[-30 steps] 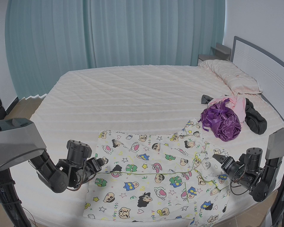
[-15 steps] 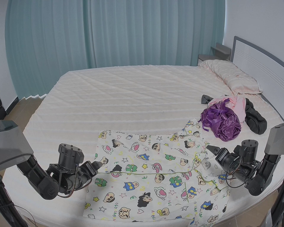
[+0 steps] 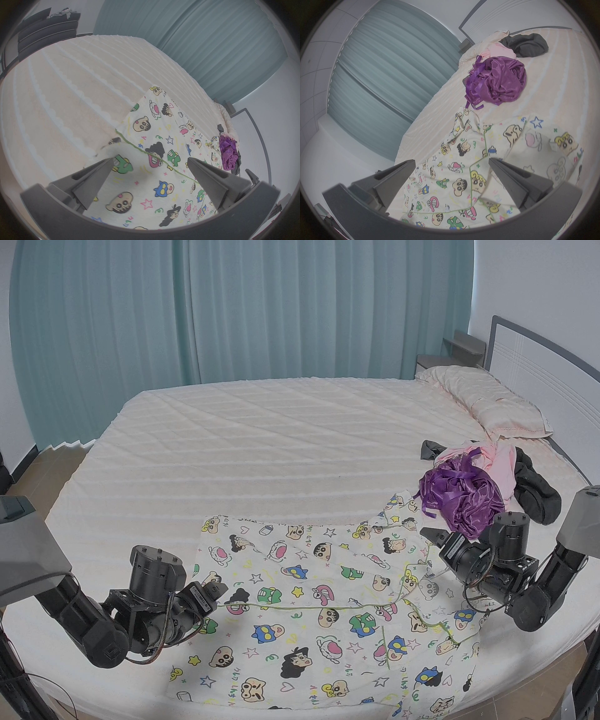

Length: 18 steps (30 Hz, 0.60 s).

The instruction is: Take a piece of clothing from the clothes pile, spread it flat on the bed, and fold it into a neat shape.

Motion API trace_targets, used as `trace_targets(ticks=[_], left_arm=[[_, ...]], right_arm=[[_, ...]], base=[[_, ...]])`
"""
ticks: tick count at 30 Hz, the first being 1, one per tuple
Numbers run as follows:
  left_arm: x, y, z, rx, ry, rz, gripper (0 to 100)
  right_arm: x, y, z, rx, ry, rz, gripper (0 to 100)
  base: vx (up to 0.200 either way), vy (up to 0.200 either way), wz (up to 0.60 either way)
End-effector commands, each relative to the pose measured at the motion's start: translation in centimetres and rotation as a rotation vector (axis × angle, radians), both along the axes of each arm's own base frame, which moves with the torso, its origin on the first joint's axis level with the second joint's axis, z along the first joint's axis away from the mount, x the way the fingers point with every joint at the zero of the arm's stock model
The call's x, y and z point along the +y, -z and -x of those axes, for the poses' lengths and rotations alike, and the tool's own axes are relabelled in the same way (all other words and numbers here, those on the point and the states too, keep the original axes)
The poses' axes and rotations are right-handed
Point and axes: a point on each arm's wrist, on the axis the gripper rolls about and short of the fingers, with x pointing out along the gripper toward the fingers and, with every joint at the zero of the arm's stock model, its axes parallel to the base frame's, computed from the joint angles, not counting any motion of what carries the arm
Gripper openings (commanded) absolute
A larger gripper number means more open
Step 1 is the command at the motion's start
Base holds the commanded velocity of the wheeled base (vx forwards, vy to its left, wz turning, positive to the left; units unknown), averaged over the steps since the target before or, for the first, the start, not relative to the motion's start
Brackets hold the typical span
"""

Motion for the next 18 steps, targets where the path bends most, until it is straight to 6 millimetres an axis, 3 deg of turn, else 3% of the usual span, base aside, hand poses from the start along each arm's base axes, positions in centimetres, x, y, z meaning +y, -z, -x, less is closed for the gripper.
trace_targets(ticks=[1, 4, 10, 13, 18], left_arm=[[-0.2, 0.0, 0.0, 0.001, -0.002, 0.009, 100], [-0.2, 0.0, 0.0, 0.001, 0.0, 0.01, 100], [0.4, 0.0, 0.1, 0.001, 0.011, 0.055, 100], [0.9, -0.2, 0.3, -0.002, -0.025, 0.104, 100], [1.8, -0.3, 0.6, -0.021, -0.033, 0.17, 100]], right_arm=[[1.4, -0.4, -2.2, -0.009, -0.021, -0.003, 100], [1.8, -0.4, -3.2, -0.005, -0.024, -0.002, 100], [4.7, -0.8, -7.3, -0.002, -0.06, -0.011, 100], [5.9, -0.9, -8.3, 0.015, -0.086, -0.009, 100], [7.8, 0.5, -10.4, 0.082, -0.11, 0.013, 100]], base=[[0.0, 0.0, 0.0], [0.0, 0.0, 0.0], [0.0, 0.0, 0.0], [0.0, 0.0, 0.0], [0.0, 0.0, 0.0]])
